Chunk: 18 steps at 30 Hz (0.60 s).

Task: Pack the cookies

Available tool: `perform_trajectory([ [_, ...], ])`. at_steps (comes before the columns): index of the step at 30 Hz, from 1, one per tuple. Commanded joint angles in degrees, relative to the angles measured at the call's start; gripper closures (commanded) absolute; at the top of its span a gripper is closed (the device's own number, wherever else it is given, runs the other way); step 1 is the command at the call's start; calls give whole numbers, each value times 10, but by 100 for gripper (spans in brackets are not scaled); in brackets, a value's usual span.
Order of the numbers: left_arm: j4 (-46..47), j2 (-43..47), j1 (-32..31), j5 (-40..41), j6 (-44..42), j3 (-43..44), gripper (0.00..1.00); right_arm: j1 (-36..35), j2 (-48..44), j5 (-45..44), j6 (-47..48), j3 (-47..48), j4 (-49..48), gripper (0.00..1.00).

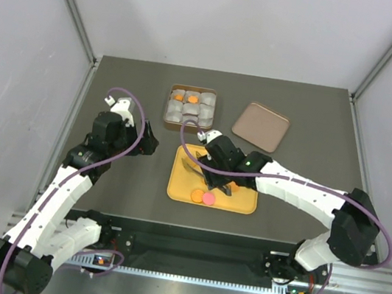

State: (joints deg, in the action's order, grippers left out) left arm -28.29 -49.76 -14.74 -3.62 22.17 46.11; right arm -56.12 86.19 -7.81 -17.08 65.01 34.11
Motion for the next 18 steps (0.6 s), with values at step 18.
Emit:
perform_trajectory([
  [18,16,5,2,-3,-3,0,7,-7,-8,-3,21,63,9,64],
])
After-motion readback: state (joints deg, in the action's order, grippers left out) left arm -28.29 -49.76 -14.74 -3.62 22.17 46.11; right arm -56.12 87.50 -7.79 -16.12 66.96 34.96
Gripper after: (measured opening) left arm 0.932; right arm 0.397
